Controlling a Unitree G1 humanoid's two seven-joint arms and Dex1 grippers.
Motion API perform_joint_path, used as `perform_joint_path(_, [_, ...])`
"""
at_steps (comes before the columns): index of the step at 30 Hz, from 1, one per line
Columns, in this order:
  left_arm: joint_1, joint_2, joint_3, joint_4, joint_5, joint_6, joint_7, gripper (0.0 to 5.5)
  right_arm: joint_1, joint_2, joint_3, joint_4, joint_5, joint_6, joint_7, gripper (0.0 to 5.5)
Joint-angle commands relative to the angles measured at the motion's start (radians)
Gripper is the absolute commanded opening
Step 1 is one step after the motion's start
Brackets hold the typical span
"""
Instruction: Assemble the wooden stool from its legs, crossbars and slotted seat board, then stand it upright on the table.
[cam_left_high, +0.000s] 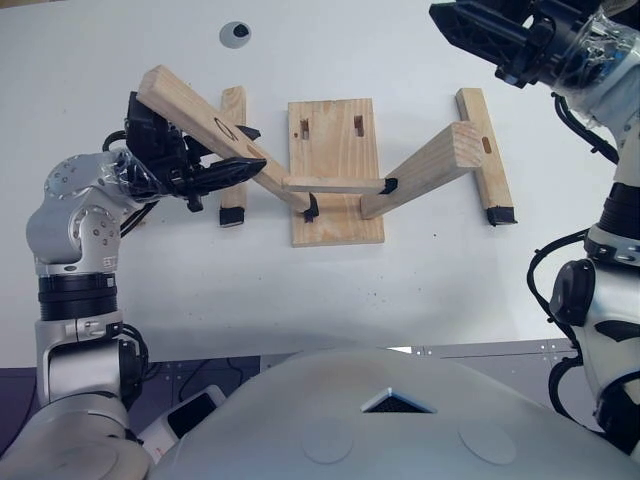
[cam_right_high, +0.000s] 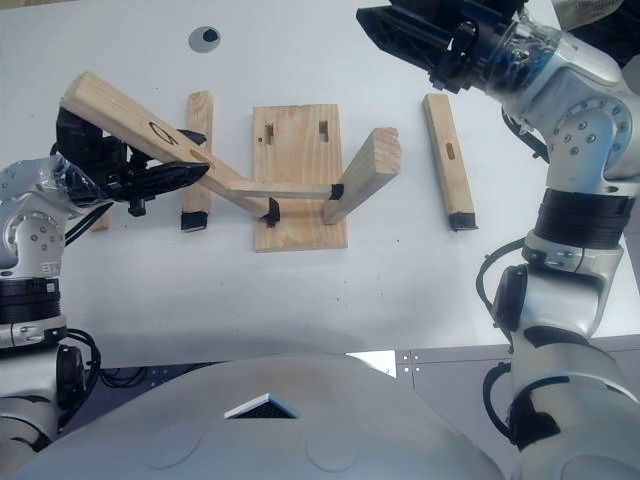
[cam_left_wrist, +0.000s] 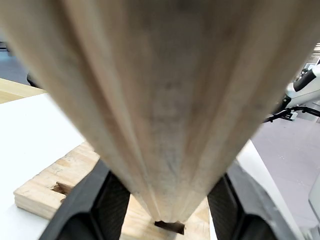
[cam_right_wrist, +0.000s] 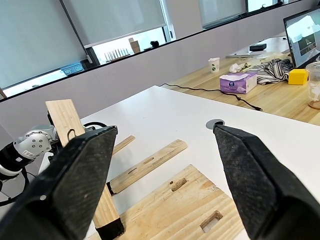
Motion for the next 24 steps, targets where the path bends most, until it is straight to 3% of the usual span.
perform_joint_path(1, [0.019, 0.068, -0.033, 0.007, 0.072, 0.004, -0.014, 2.01, 0.002, -0.018, 0.007, 0.000, -0.016, -0.013, 0.004, 3.54])
perform_joint_path(8, [0.002, 0.102, -0.040, -0.005, 0.060, 0.010, -0.032, 2.01, 0.027, -0.017, 0.002, -0.020, -0.024, -0.020, -0.009, 3.54])
perform_joint_path(15, [0.040, 0.117, -0.108, -0.047, 0.162, -0.151, -0.064, 2.01, 0.033, -0.013, 0.004, -0.017, -0.032, -0.029, -0.013, 3.54])
perform_joint_path(24, [0.012, 0.116, -0.130, -0.125, 0.158, -0.172, -0.023, 2.01, 0.037, -0.012, 0.004, -0.018, -0.042, -0.036, -0.017, 3.54])
